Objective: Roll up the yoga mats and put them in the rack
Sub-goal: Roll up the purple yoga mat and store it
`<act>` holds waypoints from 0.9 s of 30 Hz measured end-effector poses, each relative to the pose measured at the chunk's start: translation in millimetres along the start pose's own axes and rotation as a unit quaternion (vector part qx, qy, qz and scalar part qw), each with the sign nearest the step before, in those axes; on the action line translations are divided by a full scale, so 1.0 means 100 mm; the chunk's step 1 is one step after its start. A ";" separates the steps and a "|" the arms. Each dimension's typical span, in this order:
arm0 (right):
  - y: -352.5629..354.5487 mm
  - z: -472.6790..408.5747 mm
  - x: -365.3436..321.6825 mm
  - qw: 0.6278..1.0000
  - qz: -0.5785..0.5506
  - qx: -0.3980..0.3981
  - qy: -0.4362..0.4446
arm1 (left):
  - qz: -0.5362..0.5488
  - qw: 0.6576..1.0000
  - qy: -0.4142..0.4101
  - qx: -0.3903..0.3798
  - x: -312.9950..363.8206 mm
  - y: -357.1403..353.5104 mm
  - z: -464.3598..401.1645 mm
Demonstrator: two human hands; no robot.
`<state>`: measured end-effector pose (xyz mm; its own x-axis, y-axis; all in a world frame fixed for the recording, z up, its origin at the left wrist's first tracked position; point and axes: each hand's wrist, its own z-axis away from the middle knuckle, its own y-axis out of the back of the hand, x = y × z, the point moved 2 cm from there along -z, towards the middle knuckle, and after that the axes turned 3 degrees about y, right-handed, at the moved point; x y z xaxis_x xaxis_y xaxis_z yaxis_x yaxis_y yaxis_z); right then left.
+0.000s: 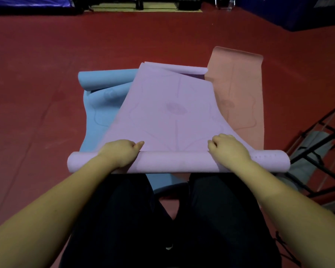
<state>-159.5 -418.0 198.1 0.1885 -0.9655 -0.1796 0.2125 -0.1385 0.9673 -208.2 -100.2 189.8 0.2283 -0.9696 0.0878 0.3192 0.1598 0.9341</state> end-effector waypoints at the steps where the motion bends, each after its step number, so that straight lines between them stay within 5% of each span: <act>1: -0.05 0.06 0.00 0.999 -0.001 0.054 0.004 | 0.005 1.000 0.003 -0.016 0.00 0.01 -0.03; 4: -0.12 0.23 0.01 0.990 -0.010 0.136 0.021 | -0.029 0.999 -0.005 -0.044 0.02 0.01 -0.11; 14: -0.30 0.27 -0.02 0.980 0.077 0.165 0.077 | 0.051 0.991 0.037 -0.119 0.01 0.02 -0.38; 18: -0.25 0.10 -0.01 0.983 0.083 0.156 0.053 | 0.039 0.998 0.019 -0.039 0.05 -0.02 -0.38; 23: -0.17 -0.09 -0.06 0.985 0.117 0.116 0.048 | -0.010 0.985 0.001 0.172 0.00 -0.12 -0.19; 27: -0.12 -0.27 -0.09 0.993 0.104 0.040 0.028 | -0.010 0.977 -0.043 0.210 -0.09 -0.37 0.00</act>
<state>-137.9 -401.5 183.3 0.2743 -0.9615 0.0183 0.0866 0.0436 0.9953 -221.8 -97.0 154.8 0.1410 -0.9868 0.0797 -0.0861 0.0680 0.9940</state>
